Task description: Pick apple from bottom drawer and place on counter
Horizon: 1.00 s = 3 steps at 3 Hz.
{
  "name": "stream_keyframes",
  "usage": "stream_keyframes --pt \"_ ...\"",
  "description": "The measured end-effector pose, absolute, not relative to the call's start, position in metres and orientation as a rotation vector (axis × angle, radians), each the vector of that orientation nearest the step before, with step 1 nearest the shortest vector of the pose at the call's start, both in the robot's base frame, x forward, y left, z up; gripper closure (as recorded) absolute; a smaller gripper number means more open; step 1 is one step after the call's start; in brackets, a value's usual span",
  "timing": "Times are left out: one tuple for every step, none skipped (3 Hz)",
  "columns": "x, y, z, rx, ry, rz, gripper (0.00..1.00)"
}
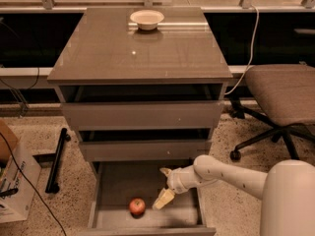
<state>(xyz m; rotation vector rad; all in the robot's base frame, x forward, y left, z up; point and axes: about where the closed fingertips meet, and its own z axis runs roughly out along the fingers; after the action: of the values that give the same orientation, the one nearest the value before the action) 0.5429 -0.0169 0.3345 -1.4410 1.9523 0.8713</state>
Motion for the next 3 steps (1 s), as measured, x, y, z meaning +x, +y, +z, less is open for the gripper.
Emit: stream_keyframes --pt "0.550 -0.004 0.307 -1.402 1.941 0.901 0.00" --pt "0.556 0.009 0.269 -1.344 1.935 0.938 0.00" --pt "0.559 0.023 0.232 -1.307 1.938 0.981 0.00"
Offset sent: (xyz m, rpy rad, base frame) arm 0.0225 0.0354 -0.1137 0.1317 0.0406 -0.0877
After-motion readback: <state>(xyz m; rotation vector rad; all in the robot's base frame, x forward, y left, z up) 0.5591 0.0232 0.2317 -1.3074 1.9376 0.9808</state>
